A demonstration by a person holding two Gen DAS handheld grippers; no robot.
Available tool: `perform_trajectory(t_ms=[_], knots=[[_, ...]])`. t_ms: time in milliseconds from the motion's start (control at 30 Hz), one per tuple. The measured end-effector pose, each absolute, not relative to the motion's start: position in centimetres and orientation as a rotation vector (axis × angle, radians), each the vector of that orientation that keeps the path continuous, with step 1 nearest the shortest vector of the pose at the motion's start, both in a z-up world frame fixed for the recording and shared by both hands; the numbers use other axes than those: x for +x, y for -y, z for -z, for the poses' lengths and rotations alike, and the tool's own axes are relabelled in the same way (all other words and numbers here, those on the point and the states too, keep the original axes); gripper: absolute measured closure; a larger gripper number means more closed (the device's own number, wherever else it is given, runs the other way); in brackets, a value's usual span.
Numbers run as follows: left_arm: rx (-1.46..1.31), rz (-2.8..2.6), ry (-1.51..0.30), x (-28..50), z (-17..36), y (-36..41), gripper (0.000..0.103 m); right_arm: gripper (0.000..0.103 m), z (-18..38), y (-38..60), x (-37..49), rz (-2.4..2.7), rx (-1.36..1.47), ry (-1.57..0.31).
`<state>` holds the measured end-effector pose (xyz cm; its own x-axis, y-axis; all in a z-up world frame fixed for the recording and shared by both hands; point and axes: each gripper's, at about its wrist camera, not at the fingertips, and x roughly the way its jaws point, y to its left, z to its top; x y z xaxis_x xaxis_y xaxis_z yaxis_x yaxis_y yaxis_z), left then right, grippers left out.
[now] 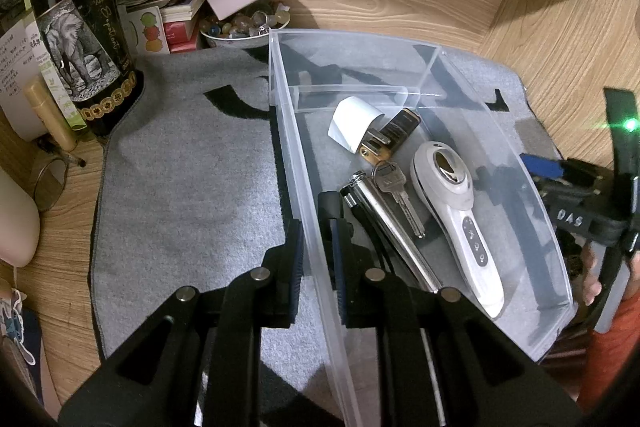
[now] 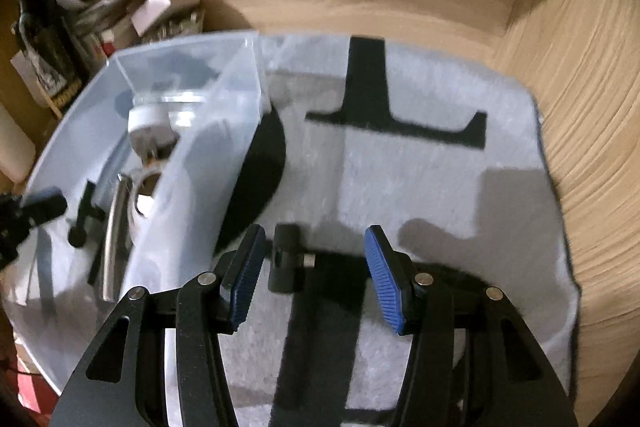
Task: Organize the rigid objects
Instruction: 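Grasp the small black knob part on the mat with the right gripper, then place the black knob part into the clear box and release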
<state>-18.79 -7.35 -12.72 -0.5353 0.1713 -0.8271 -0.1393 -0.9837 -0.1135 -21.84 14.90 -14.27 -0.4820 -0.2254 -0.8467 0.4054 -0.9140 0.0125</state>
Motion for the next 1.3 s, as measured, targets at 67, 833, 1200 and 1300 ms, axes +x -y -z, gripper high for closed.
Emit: perform_trajectory(t_ms=[67,833,1200,1300], knots=[[-1.410,-2.606,0.051,-18.8,12.7,7.4,0.090,0.055,15.1,-14.8,-21.8,2.390,1.358,-0.269],[-1.409,-2.605,0.051,-18.8,12.7,7.4,0.090,0.079,11.4,-14.2,-20.4,2.472,1.184,-0.287],[-1.409,-2.604,0.052,-18.8,12.7,7.5,0.090,0.079,6.0,-11.6,-19.0,2.460,0.963,-0.234],[-1.409,-2.605,0.051,-18.8,12.7,7.4,0.090,0.079,5.9,-10.3,-18.7,2.424,0.948,-0.246]])
